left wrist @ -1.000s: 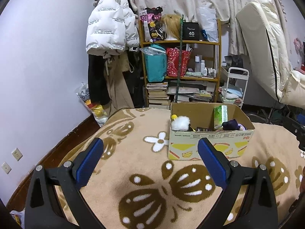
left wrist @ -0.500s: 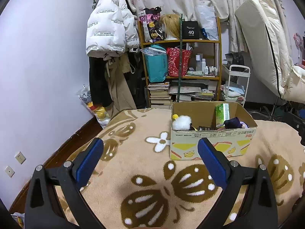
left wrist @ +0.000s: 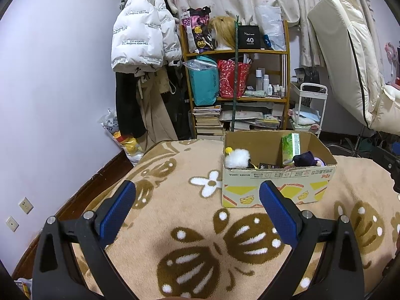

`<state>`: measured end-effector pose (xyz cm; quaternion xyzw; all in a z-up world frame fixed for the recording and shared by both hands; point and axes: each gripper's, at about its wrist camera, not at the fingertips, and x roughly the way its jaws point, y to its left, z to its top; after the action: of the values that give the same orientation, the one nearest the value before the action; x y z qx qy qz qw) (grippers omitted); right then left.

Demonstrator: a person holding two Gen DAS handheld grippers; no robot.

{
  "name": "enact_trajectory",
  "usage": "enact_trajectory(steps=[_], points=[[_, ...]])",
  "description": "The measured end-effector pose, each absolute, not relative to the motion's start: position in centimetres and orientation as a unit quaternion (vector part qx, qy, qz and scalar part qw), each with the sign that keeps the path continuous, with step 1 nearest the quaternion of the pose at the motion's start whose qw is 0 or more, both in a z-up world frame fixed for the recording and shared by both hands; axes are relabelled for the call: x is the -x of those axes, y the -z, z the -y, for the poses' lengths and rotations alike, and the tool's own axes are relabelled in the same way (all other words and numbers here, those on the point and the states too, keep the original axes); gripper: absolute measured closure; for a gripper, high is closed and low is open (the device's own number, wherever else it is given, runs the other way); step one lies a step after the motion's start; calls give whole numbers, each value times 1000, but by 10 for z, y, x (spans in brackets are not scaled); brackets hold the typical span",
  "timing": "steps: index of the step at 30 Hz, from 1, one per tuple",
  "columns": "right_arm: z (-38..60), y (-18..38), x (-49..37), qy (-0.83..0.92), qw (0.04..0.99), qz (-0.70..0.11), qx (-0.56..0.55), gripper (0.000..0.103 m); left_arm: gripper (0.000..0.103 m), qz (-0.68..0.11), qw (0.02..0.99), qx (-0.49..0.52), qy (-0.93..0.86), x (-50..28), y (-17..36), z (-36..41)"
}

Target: Organize soft objects

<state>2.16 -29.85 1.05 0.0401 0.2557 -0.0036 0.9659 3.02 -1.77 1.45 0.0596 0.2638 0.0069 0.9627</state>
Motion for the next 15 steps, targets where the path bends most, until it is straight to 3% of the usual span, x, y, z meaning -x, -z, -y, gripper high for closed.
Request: enact_trajectory(steps=[15], points=[[301,-11,-22,2,966,-256,-40,0,5,-266,962,-62,-5,-31,-12,20]])
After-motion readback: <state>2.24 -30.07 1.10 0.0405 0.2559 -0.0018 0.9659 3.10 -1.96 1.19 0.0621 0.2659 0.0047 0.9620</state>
